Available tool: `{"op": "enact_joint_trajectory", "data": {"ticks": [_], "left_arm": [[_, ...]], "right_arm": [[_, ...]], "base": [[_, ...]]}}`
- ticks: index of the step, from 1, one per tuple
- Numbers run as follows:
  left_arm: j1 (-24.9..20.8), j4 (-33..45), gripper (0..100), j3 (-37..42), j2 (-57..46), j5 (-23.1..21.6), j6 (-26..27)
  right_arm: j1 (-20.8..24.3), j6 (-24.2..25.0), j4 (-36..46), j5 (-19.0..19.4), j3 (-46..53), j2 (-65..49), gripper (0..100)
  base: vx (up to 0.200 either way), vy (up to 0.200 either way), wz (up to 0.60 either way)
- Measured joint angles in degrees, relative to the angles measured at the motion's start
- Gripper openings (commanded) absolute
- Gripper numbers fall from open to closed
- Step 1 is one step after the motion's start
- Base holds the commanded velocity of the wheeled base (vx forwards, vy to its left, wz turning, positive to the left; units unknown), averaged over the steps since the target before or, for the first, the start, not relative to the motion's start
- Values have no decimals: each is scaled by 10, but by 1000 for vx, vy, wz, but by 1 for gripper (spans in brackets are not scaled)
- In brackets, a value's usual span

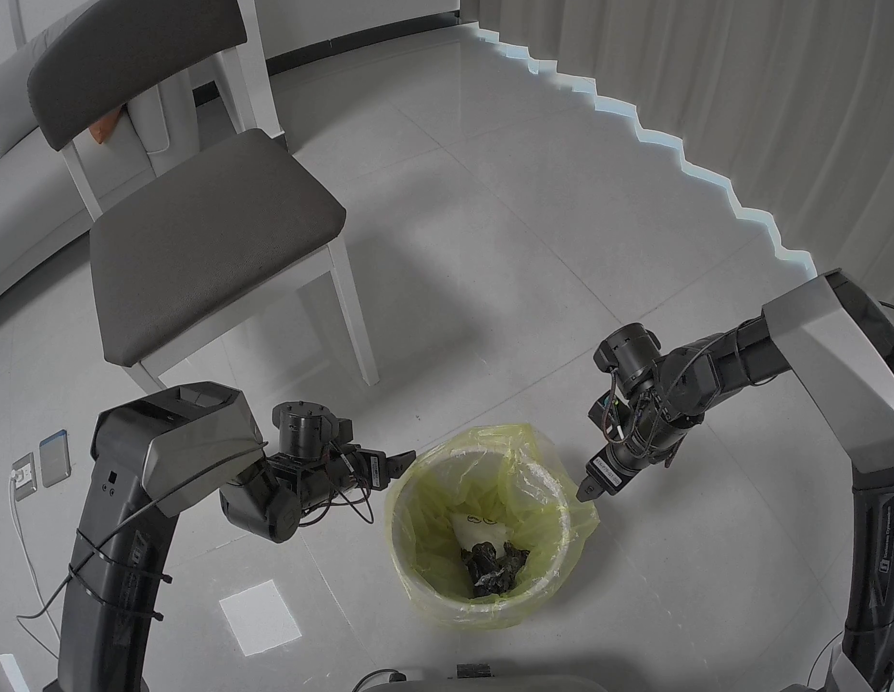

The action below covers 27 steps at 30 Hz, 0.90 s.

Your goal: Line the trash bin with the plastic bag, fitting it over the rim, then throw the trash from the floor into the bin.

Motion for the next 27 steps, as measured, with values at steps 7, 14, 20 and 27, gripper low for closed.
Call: {"op": "enact_joint_trajectory", "data": {"ticks": [7,14,20,27], "left_arm": [[2,-4,100,20,-15,0,0],[2,-5,100,51,-38,0,0],[5,-25,100,96,-65,-1,9],[8,-44,100,127,-92,0,23]], "right_arm": [[-5,-10,0,0,-19,36,100],[-3,-10,2,-9,-81,99,100],[-5,-9,17,-16,-138,145,100],[-25,-3,22,-79,-176,176,100]], "base": [[0,0,0],[0,0,0],[0,0,0],[0,0,0]]}}
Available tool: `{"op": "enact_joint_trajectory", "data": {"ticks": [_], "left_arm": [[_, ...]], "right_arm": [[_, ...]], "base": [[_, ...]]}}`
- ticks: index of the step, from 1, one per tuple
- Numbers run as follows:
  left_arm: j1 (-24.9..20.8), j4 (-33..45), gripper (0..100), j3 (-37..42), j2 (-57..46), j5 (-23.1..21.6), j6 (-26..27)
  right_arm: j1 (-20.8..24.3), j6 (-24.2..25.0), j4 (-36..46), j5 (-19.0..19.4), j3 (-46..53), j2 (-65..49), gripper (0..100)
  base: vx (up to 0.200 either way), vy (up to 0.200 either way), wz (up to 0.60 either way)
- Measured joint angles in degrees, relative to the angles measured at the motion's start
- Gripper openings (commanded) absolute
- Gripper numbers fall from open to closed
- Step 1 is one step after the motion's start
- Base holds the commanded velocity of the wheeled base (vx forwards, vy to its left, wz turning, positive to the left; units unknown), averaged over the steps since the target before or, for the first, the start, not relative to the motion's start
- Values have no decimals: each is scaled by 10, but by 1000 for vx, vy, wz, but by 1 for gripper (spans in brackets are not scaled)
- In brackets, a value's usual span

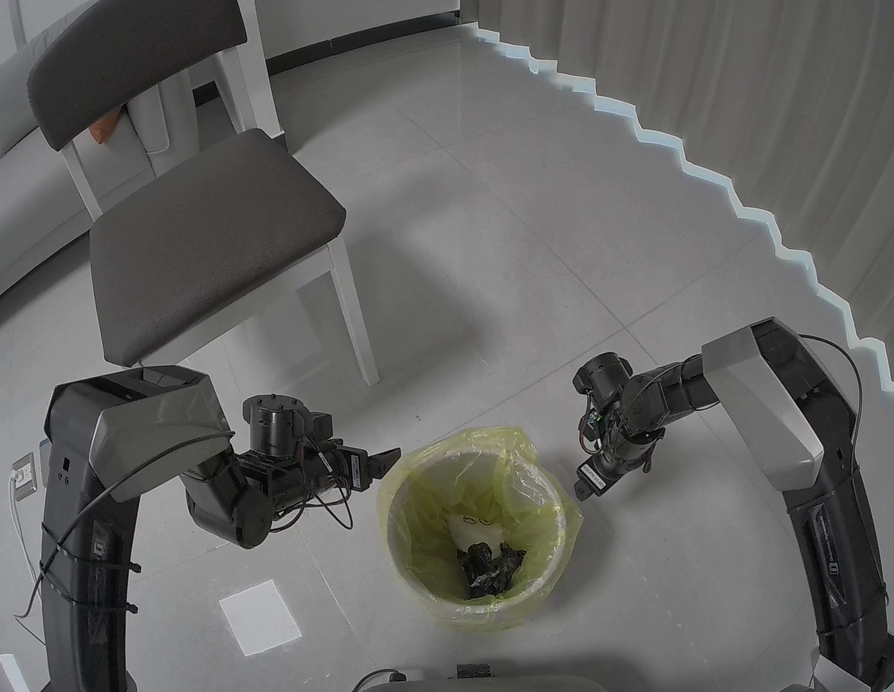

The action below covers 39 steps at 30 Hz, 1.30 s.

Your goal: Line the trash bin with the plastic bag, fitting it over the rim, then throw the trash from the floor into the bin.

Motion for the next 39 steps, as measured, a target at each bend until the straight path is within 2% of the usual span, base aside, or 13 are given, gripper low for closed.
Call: {"op": "enact_joint_trajectory", "data": {"ticks": [10,20,28,39], "left_arm": [[19,-25,100,20,-26,29,-2],[36,-15,100,81,-154,12,-6],[59,55,100,139,-335,-26,-5],[98,242,100,192,-625,-69,-2]], "right_arm": [[-42,15,-2,-9,34,-31,100],[-42,36,-19,10,157,-195,100],[-47,64,-59,21,285,-367,100],[-87,104,-110,64,463,-656,100]], "base": [[0,0,0],[0,0,0],[0,0,0],[0,0,0]]}}
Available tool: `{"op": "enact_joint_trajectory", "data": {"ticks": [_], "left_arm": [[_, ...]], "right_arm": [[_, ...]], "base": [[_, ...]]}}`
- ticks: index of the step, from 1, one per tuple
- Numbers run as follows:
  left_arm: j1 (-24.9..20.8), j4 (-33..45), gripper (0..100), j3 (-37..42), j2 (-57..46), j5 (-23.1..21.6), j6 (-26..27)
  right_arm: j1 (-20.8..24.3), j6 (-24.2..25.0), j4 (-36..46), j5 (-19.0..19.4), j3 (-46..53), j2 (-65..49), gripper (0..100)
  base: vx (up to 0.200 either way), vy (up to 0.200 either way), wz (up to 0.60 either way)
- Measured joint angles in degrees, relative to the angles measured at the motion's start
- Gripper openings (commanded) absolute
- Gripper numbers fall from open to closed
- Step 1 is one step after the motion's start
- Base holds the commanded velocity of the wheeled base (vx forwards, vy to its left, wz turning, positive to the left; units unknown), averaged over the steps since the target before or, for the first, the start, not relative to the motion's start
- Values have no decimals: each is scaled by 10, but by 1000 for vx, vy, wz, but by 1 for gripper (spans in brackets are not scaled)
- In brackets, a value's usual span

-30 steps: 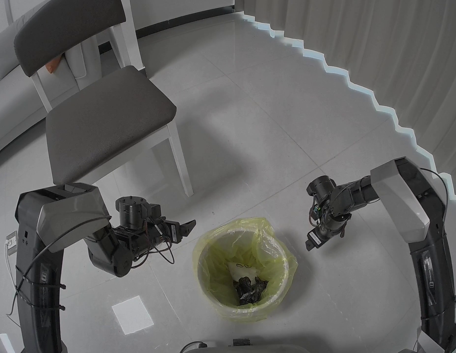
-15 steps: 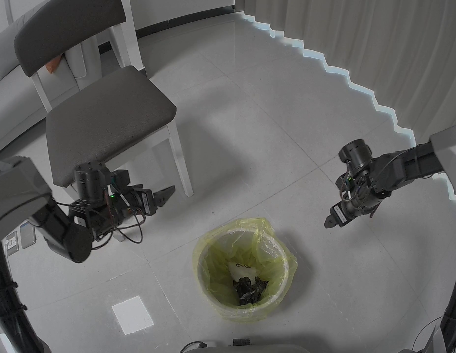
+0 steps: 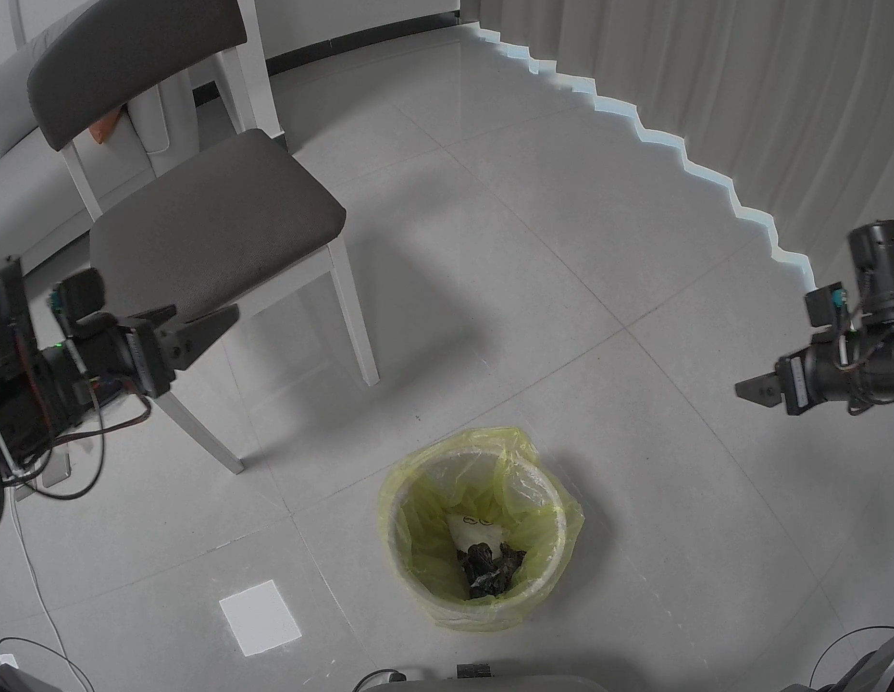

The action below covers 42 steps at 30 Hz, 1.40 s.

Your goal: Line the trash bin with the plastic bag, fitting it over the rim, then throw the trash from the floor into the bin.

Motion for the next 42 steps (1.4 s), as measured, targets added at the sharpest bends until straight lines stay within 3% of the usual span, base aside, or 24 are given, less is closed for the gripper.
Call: {"op": "enact_joint_trajectory", "data": {"ticks": [15,22,28,33,37,42], "left_arm": [[37,245,100,38,-344,-12,-2],[50,341,100,48,-470,-13,-5],[56,410,100,50,-569,-12,-5],[61,463,100,52,-656,-11,-6],[64,496,100,59,-713,-5,-1],[67,506,100,102,-755,59,21]], "right_arm": [[-77,21,46,114,154,-401,100],[-84,25,89,135,209,-575,100],[-90,37,177,142,233,-723,100],[-98,55,209,119,244,-801,100],[-102,63,212,58,254,-828,100],[-104,79,184,17,276,-842,100]], "base": [[0,0,0],[0,0,0],[0,0,0],[0,0,0],[0,0,0],[0,0,0]]}}
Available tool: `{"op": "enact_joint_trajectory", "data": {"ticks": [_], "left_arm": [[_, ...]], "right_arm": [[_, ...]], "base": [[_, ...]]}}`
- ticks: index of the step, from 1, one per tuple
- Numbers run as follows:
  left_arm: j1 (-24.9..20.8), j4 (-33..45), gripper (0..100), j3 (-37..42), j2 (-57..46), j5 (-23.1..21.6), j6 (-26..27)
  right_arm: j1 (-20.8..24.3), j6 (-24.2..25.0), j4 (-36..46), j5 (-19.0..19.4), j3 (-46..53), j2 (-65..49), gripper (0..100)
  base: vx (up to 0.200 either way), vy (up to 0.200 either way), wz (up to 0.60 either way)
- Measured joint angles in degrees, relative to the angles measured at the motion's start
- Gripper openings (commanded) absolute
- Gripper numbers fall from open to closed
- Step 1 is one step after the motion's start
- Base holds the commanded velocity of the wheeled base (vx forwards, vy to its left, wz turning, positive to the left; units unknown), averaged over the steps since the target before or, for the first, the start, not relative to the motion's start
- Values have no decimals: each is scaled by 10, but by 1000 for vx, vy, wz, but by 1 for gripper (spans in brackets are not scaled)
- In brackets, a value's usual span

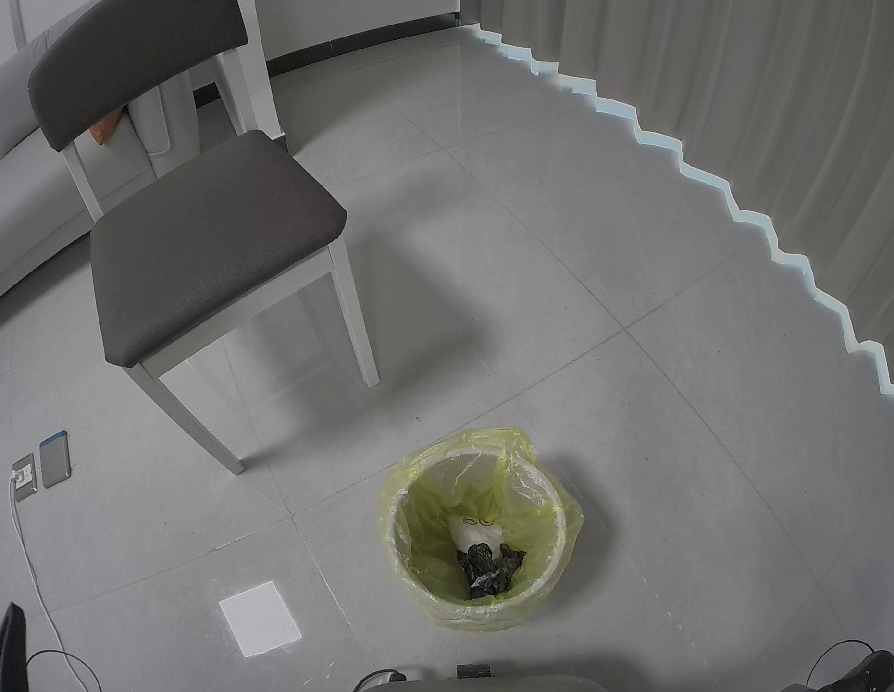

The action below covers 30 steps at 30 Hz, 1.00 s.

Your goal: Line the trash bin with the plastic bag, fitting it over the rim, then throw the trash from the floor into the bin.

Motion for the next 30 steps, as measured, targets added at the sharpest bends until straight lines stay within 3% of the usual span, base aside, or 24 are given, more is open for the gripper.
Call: {"op": "enact_joint_trajectory", "data": {"ticks": [4,9,13,18,25,30], "left_arm": [[1,-17,100,47,-13,36,18],[1,-91,100,149,-21,75,34],[1,-109,100,215,-23,100,41],[1,-130,100,237,-24,120,44],[2,-148,100,242,-24,136,50],[1,-149,100,242,-24,135,53]], "right_arm": [[0,8,-14,-7,14,-4,100],[-1,10,-36,-8,37,-6,100],[-1,10,-93,-7,80,-6,100],[-1,-3,-216,6,188,-6,100],[0,-38,-281,51,269,-6,100],[0,-13,-282,25,276,-6,100]], "base": [[0,0,0],[0,0,0],[0,0,0],[0,0,0],[0,0,0],[0,0,0]]}}
